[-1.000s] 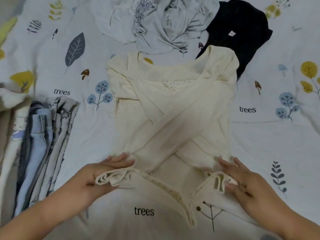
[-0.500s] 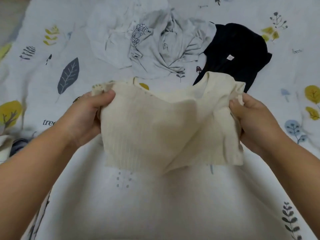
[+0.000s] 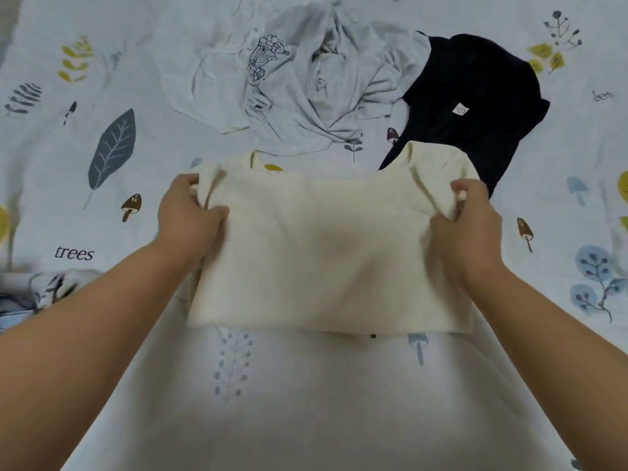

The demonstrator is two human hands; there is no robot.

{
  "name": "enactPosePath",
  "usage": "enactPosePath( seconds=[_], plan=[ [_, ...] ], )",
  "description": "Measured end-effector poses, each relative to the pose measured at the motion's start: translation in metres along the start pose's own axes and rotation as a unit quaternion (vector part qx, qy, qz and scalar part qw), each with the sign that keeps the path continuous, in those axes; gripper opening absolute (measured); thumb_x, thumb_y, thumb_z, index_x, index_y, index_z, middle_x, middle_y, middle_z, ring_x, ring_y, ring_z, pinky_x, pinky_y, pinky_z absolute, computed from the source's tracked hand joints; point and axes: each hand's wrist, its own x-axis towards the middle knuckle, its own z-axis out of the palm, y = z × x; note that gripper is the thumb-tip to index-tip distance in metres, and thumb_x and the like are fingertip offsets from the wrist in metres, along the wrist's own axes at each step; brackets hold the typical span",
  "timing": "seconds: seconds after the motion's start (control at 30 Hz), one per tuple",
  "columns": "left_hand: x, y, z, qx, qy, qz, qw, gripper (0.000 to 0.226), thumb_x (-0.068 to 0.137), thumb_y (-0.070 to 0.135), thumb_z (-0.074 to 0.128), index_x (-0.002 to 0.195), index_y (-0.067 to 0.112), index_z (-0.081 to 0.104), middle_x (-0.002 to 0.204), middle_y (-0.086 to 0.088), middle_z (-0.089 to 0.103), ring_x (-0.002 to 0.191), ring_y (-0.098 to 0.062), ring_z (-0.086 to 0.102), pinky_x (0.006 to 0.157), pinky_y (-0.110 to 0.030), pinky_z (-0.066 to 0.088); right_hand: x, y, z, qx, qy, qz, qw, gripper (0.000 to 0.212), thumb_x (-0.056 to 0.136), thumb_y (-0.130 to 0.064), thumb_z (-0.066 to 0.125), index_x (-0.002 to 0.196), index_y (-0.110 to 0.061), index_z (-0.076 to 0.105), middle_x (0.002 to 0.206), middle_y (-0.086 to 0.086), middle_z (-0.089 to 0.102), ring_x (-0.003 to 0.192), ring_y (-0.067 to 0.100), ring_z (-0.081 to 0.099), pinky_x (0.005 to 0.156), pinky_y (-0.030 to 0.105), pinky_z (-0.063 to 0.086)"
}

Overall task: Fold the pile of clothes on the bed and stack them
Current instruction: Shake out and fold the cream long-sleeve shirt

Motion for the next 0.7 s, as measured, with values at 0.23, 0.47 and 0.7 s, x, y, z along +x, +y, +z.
enactPosePath(
  seconds=[0.23,0.47,0.7],
  plan=[
    [-0.038,-0.016,0.000,0.154,0.039,-0.026,0.987,0.057,0.089,0.028,0.056,0.137,0.008,0.033,0.133,-0.026,0.036,0.120,-0.044,0.038,0.098,-0.048,0.032,-0.028,0.015,-0.001,-0.100,-0.012,0.105,0.989,0.065,0.088,-0.030,0.050,0.142,-0.009,0.021,0.133,0.020,0.040,0.122,0.040,0.038,0.095,0.047,0.034],
    [-0.075,-0.023,0.007,0.106,-0.042,-0.026,0.993,0.046,0.097,0.011,0.041,0.142,0.009,0.030,0.123,-0.024,0.053,0.110,-0.038,0.051,0.078,-0.033,0.030,-0.060,0.016,0.003,0.036,-0.073,0.116,0.990,0.038,0.092,-0.023,0.054,0.119,-0.003,0.037,0.099,0.011,0.050,0.089,0.026,0.046,0.071,0.028,0.029],
    [-0.143,-0.051,-0.046,0.043,-0.048,-0.019,0.998,0.027,0.093,0.008,0.048,0.120,0.007,0.053,0.091,-0.009,0.062,0.090,-0.031,0.057,0.072,-0.031,0.034,-0.113,0.038,-0.053,0.021,-0.185,0.097,0.978,0.010,0.089,-0.023,0.059,0.087,-0.014,0.053,0.084,0.002,0.063,0.077,0.016,0.058,0.062,0.029,0.040]
  ],
)
